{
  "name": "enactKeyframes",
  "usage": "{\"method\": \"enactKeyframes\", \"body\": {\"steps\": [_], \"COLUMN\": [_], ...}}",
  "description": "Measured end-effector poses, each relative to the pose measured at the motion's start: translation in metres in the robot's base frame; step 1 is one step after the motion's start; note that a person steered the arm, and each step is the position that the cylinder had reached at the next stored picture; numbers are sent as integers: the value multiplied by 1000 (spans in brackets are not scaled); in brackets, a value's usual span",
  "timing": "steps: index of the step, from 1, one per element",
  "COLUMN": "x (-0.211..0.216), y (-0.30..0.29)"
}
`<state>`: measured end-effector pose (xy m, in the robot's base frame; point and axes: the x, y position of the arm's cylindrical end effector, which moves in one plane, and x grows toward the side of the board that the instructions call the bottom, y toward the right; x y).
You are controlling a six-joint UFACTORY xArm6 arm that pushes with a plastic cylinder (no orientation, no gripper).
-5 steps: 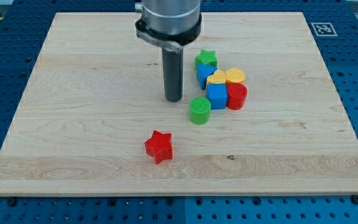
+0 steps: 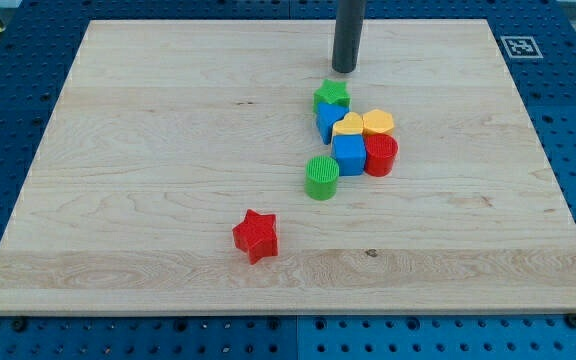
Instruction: Separate the green star from the blue triangle
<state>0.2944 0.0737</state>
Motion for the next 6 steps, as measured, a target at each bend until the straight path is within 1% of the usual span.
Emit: {"method": "enactKeyframes", "body": {"steps": [1, 2, 4, 5, 6], "x": [0, 15, 69, 91, 93], "y": [2, 10, 10, -11, -52]}}
